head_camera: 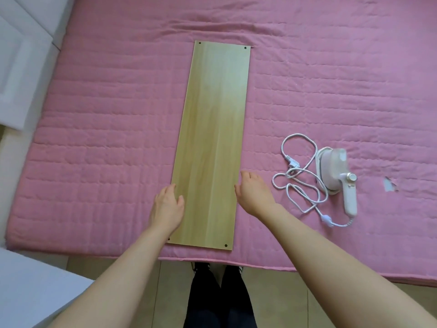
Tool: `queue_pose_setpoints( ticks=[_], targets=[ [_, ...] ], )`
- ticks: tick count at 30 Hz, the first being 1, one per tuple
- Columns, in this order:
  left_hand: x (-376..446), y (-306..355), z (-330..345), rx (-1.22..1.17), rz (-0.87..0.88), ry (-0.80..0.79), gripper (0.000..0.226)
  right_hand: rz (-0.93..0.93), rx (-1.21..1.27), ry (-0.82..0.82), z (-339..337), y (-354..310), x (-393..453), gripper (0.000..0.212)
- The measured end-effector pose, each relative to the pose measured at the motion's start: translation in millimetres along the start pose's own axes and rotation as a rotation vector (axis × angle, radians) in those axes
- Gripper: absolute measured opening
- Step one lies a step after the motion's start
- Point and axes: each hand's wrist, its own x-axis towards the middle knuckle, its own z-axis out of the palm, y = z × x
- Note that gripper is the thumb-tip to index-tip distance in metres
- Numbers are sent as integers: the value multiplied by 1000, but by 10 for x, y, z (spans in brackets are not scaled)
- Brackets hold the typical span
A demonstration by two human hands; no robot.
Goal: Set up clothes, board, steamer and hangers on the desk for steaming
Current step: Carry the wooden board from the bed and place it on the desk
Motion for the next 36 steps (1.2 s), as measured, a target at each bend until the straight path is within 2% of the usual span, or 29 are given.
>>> queue_pose_setpoints(
  ticks=[6,13,17,20,23,28,34,36],
  targets=[
    [583,-210,423,34,-28,2,50,154,217,-59,445,148,603,33],
    [857,-338,685,-98,-208,27,60,291,381,-74,688,225,1048,33],
    [871,-410,774,-312,-308,-22,67,326,508,-115,744,153,1098,12],
    [885,-425,785,-390,-340,3,70,339,534,-103,739,152,1071,6],
    [890,-420,808,-343,-335,44,68,343,555,-100,744,180,1020,11],
    [762,-468,880,-308,-328,70,70,369,585,-89,862,230,875,35],
    [363,-713,972,-264,-393,67,71,348,647,-127,1175,243,452,41],
    [193,-805,1014,-260,-425,64,70,326,651,-150,1279,263,268,32]
  ],
)
